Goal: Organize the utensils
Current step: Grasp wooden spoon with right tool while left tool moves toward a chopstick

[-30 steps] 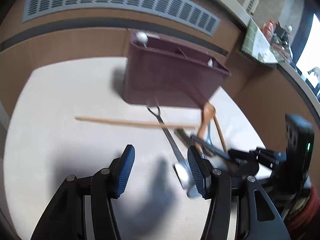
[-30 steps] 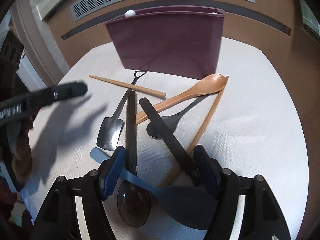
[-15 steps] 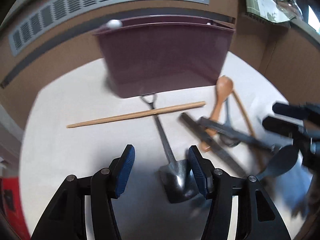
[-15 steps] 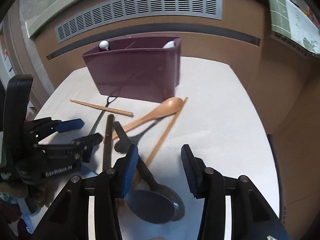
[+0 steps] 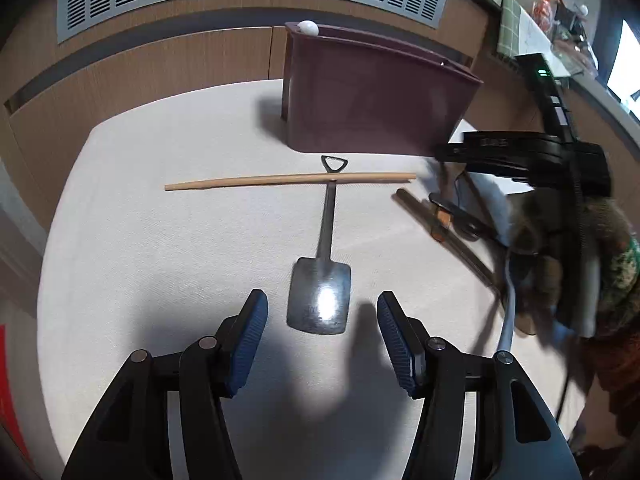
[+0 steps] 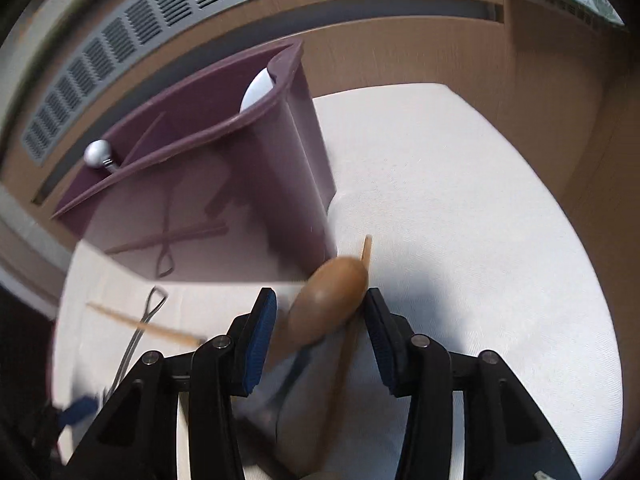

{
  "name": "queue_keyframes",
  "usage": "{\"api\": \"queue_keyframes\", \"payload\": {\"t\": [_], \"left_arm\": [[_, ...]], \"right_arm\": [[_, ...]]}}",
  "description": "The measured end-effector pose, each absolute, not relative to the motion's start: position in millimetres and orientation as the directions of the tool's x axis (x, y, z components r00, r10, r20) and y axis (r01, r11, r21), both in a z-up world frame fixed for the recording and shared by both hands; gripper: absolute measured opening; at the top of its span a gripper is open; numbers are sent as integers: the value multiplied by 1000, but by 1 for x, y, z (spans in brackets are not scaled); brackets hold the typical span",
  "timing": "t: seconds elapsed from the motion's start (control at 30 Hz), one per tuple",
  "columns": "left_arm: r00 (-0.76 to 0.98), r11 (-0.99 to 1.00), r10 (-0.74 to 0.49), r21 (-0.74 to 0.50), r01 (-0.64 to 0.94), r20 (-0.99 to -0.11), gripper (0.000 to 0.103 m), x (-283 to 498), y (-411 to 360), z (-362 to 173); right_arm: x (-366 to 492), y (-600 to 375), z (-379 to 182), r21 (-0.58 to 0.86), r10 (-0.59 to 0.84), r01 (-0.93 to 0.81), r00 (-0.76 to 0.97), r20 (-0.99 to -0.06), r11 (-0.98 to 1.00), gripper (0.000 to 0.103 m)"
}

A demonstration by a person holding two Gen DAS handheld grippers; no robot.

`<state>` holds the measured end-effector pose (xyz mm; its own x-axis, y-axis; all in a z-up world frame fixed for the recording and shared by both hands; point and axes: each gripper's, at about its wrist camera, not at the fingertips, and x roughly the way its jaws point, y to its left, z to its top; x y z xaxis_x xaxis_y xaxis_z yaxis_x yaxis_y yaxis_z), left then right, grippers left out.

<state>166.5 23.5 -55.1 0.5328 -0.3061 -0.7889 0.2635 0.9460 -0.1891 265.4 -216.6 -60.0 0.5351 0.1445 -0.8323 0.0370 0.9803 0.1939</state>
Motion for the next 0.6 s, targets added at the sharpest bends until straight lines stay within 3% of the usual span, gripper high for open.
{"api": "queue_keyframes", "payload": {"t": [0.13, 0.17, 0.3, 0.4, 0.6], "left_arm": [[542, 949, -306, -204, 242, -782, 58, 170, 18, -57], [546, 948, -310, -209, 241, -778, 58, 172, 17, -57], [545, 932, -352, -231, 279, -761, 58, 179, 10, -50], [558, 921, -376, -231, 315, -740, 59, 200, 9, -43], [585, 946, -308, -178, 270, -750, 59, 251, 13, -40]], "right_arm": [[270, -193, -62, 59, 34, 29, 532, -846, 998, 52], [270, -189, -62, 28, 16, 15, 529, -849, 999, 49], [255, -187, -58, 2, 47, -83, 538, -842, 997, 20], [235, -196, -54, 23, 107, -163, 527, -843, 986, 19], [207, -215, -46, 59, 158, -206, 508, -847, 977, 19]]}}
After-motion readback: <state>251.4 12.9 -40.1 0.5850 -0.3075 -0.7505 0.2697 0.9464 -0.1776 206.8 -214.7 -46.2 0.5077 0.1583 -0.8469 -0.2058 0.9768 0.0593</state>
